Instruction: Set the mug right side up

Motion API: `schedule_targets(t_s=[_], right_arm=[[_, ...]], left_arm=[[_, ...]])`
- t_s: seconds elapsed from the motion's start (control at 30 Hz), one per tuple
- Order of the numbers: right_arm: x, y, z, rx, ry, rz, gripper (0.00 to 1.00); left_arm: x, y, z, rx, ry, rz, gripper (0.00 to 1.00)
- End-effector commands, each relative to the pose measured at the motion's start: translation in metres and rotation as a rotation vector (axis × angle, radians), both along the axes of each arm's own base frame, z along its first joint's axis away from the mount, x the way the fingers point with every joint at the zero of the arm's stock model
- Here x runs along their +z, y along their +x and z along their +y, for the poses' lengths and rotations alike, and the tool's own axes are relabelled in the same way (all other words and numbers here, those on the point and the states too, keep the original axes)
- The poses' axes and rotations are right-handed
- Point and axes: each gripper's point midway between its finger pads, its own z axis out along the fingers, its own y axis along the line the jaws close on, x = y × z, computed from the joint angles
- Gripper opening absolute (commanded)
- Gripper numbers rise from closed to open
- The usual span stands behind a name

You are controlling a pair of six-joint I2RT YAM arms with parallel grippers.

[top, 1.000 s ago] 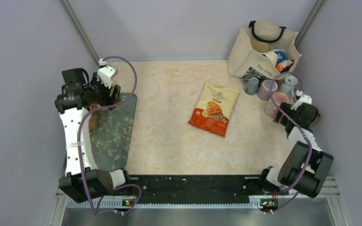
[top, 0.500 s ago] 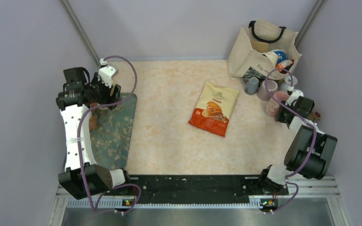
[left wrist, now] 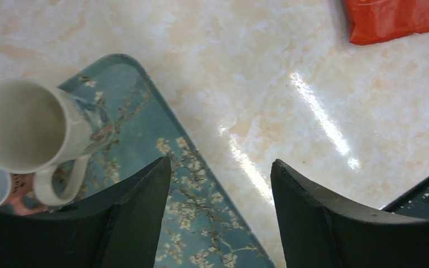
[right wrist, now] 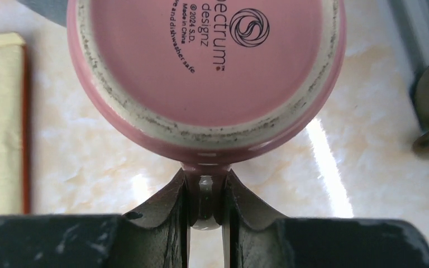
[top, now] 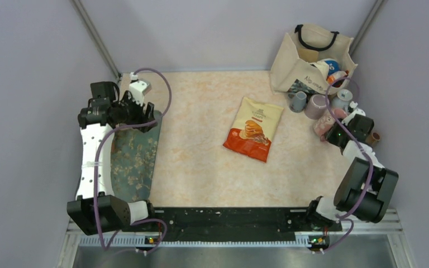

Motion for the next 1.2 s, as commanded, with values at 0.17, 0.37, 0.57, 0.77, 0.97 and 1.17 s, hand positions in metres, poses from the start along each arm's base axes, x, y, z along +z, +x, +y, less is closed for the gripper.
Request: schedule_targets(t_s=[0.17, 0.37, 0.57, 0.77, 0.97, 1.17], right_arm=[[0.112, 0.006, 0.063, 0.051, 0.236, -0.385, 0.0], [0.164, 0.003, 0.132, 0.206, 0.299, -0.475, 0.0], [0.247, -0.008, 0.237, 0.417, 0.455, -0.656, 0.0], [0.308, -0.031, 0.334, 0.597, 0.594, -0.784, 0.0], [0.351, -0.055, 0.398, 0.726, 0.749, -0.876, 0.0], [0.375, -0.069, 0.43, 0.799, 0.849, -0.927, 0.0]], left_arm=[[0.004, -0.006, -0.052, -0.04, -0.145, 0.017, 0.71], [0.034, -0.005, -0.082, -0.045, -0.37, 0.002, 0.72], [0.091, -0.011, -0.121, -0.142, -0.696, 0.022, 0.77], [0.124, -0.026, -0.158, -0.262, -0.785, 0.081, 0.79], [0.12, -0.023, -0.177, -0.265, -0.858, 0.169, 0.78], [0.121, -0.018, -0.18, -0.255, -0.897, 0.2, 0.74]])
